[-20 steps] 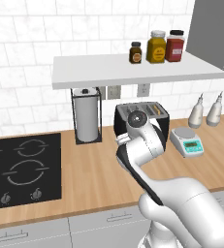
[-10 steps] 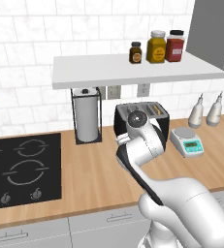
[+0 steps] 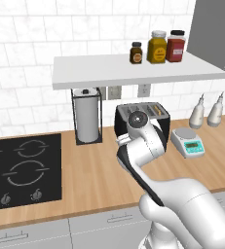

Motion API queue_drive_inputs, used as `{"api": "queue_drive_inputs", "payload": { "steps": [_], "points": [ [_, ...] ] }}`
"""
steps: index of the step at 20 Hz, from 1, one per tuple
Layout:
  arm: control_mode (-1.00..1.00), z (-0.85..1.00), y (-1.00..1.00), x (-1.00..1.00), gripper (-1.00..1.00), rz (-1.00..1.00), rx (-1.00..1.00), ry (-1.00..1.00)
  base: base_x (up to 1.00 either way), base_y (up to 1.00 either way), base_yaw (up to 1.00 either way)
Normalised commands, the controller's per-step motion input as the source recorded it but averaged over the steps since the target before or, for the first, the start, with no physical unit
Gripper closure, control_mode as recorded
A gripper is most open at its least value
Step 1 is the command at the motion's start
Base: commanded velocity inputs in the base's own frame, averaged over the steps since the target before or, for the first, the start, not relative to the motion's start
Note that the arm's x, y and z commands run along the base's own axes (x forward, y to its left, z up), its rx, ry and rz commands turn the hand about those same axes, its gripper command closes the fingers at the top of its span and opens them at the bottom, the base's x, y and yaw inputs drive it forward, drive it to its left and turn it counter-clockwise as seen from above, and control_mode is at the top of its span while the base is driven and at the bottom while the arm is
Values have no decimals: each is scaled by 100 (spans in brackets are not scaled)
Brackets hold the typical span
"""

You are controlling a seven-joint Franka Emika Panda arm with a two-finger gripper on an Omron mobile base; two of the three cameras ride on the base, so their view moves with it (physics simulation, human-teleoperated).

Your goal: Start the toaster. Once the lever pops up, take the bread to the plate on the dining counter.

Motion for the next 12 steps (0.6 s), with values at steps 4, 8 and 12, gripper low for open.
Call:
{"api": "queue_drive_inputs", "payload": {
  "steps": [4, 8, 12],
  "points": [
    [-100, 0, 0, 0, -100, 0, 0, 0, 0, 0, 0],
    [-100, 0, 0, 0, -100, 0, 0, 0, 0, 0, 0],
    [-100, 0, 0, 0, -100, 0, 0, 0, 0, 0, 0]
  ]
}}
